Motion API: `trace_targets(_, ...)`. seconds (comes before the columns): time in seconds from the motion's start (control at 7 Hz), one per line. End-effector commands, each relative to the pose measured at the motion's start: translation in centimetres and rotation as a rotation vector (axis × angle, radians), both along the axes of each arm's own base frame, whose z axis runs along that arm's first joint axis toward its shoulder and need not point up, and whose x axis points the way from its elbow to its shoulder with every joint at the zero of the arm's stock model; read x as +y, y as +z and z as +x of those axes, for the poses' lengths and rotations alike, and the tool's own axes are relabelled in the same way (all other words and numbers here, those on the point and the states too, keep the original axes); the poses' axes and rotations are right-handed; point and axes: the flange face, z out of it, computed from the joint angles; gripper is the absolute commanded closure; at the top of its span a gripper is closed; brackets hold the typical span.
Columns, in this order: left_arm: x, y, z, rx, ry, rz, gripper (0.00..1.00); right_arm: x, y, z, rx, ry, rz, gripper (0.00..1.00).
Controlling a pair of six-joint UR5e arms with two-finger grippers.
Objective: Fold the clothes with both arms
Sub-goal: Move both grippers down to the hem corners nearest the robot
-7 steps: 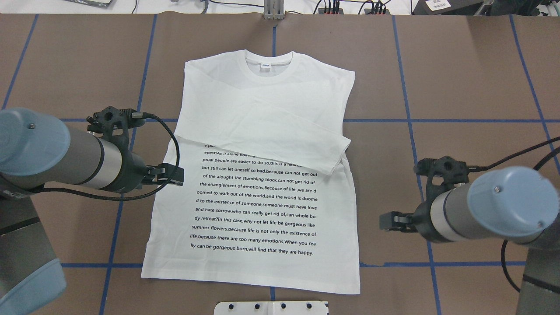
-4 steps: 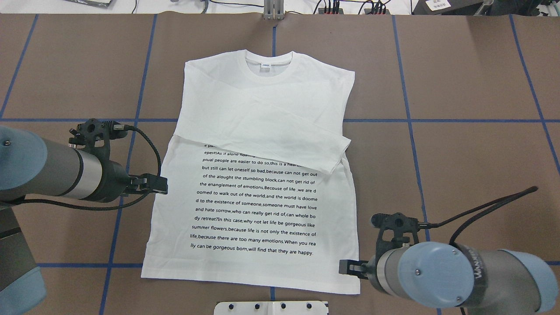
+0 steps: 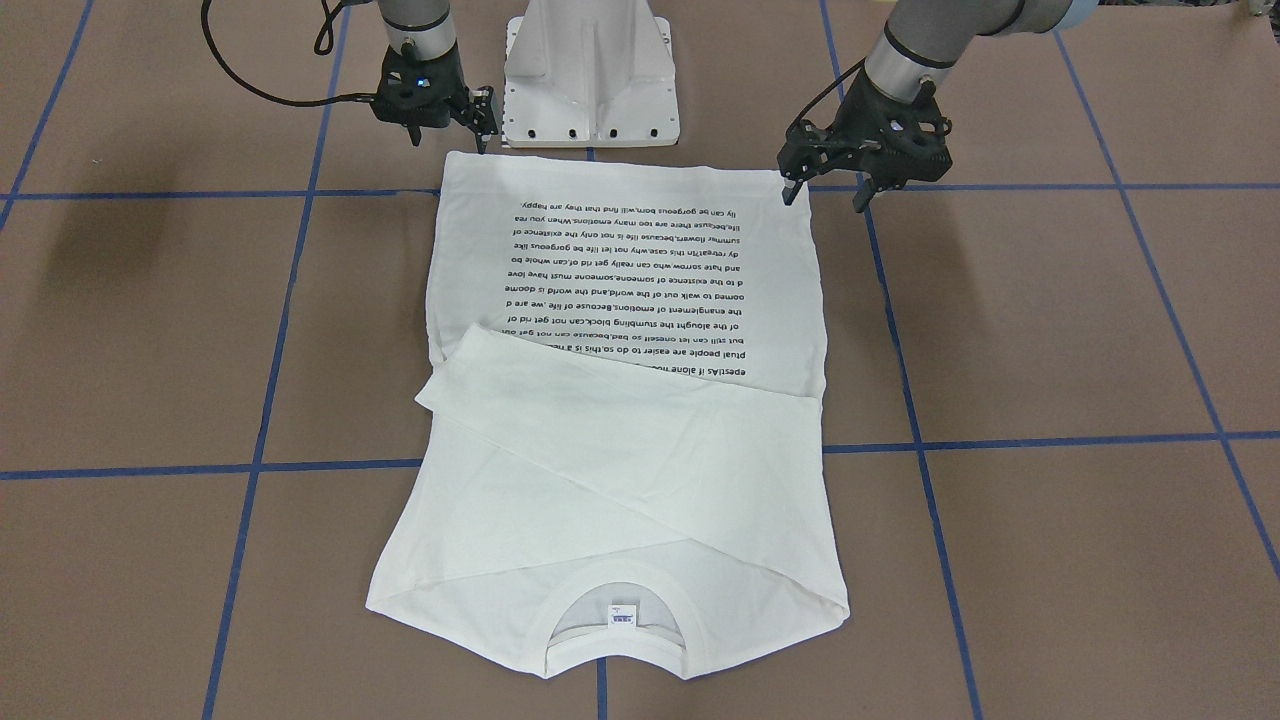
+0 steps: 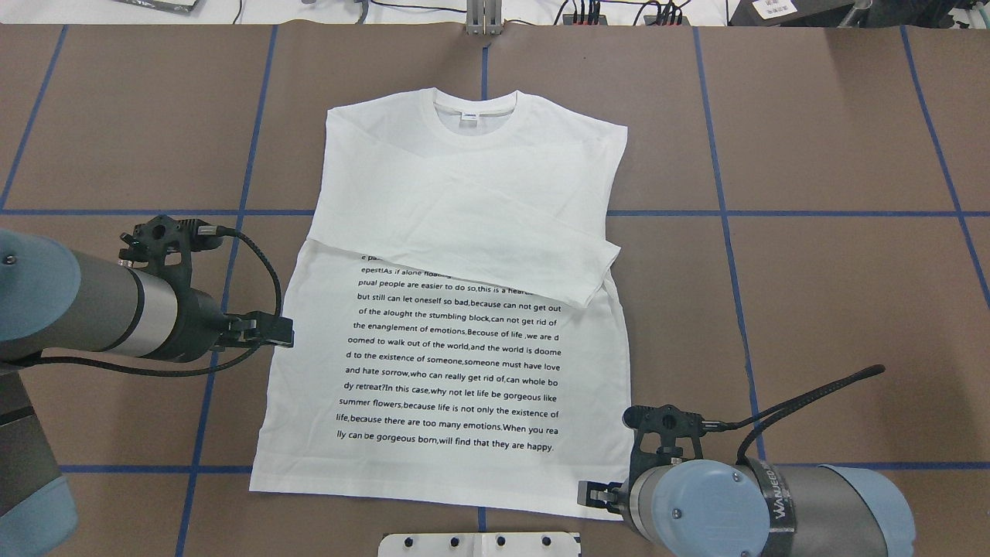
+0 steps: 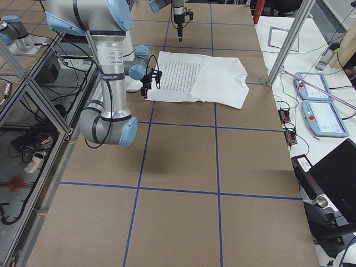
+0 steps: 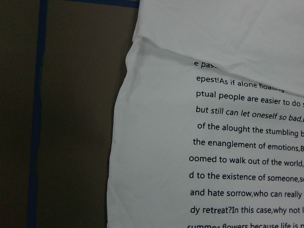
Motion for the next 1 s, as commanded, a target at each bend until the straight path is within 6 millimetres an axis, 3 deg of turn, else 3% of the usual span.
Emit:
trace_targets(0.0, -0.01, -0.15, -0.01, 0.002, -0.002, 0.001, 0.01, 0.33, 0.83, -1.01, 0.020, -0.007, -0.006, 0.10)
trace_targets(0.43, -0.02, -0.22, 0.01, 0.004, -0.005, -0.002, 0.00, 0.41, 1.20, -1.33, 0.028, -0.012, -0.005, 0.23)
trace_targets(0.57, 0.03, -0.22, 0.06, 0.004, -0.004, -0.003, 0.01, 0.33, 1.11, -1.33, 0.026, -0.010, -0.005, 0.33)
trace_targets(0.86, -0.04, -0.45, 0.07, 0.009, -0.004, -0.001, 0.00, 0.32, 1.38, -1.48, 0.032, -0.013, -0.004, 0.34)
